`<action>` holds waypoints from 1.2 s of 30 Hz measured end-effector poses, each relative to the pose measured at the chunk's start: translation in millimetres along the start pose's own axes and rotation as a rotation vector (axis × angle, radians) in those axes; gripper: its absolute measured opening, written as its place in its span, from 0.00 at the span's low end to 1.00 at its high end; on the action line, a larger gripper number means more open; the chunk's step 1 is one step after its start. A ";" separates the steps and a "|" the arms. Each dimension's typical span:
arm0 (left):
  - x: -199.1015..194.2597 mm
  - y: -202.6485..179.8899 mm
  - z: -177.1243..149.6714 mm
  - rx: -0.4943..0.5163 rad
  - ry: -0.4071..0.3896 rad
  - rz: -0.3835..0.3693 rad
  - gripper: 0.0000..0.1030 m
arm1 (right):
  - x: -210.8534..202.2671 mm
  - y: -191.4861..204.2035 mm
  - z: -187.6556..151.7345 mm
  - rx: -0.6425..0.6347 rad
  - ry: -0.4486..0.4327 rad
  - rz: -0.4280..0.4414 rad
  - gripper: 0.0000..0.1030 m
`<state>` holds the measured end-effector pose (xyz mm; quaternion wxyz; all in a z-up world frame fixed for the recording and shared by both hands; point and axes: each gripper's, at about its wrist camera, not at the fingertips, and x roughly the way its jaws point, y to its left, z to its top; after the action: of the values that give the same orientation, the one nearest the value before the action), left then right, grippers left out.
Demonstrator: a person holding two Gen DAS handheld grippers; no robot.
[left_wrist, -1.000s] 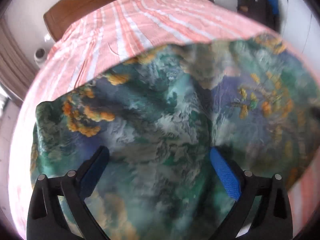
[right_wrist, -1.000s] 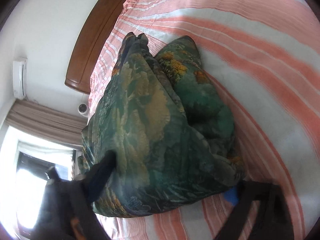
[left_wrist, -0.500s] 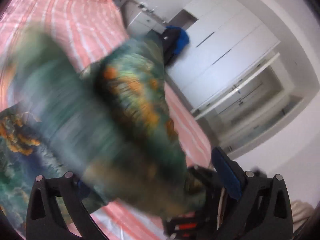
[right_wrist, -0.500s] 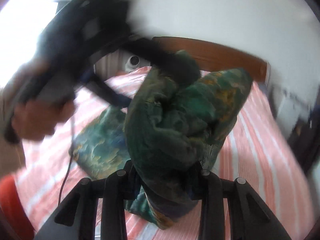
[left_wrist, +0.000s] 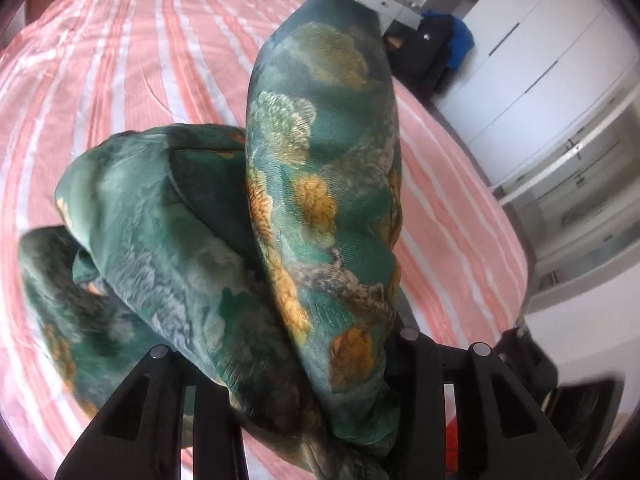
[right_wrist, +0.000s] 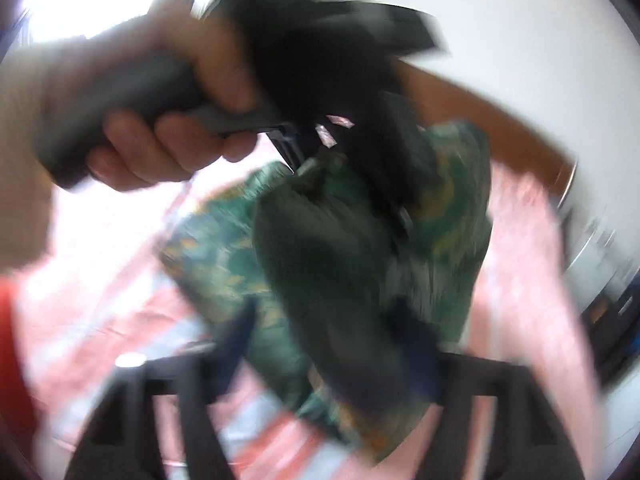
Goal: Fold large clothes
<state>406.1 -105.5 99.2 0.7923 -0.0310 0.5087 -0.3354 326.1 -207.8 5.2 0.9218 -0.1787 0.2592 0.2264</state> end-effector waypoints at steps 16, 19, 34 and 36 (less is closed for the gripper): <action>-9.1 171.8 -106.0 -0.402 -0.097 -0.043 0.75 | 155.4 -37.6 19.7 0.190 0.245 0.199 0.90; -22.7 176.0 -120.5 -0.431 -0.126 -0.090 0.78 | 172.5 -11.4 13.1 0.097 0.257 0.128 0.98; -43.6 103.1 -74.1 -0.197 -0.328 0.296 0.95 | 91.4 -22.1 32.7 0.191 0.159 0.060 0.99; -17.2 129.0 -84.9 -0.261 -0.246 0.324 0.96 | 75.6 -18.7 21.4 0.208 0.157 0.069 0.99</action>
<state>396.0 28.6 21.5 0.8810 -0.0917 0.4459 -0.1289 401.8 -189.3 -15.9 0.9038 -0.0905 0.3586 0.2154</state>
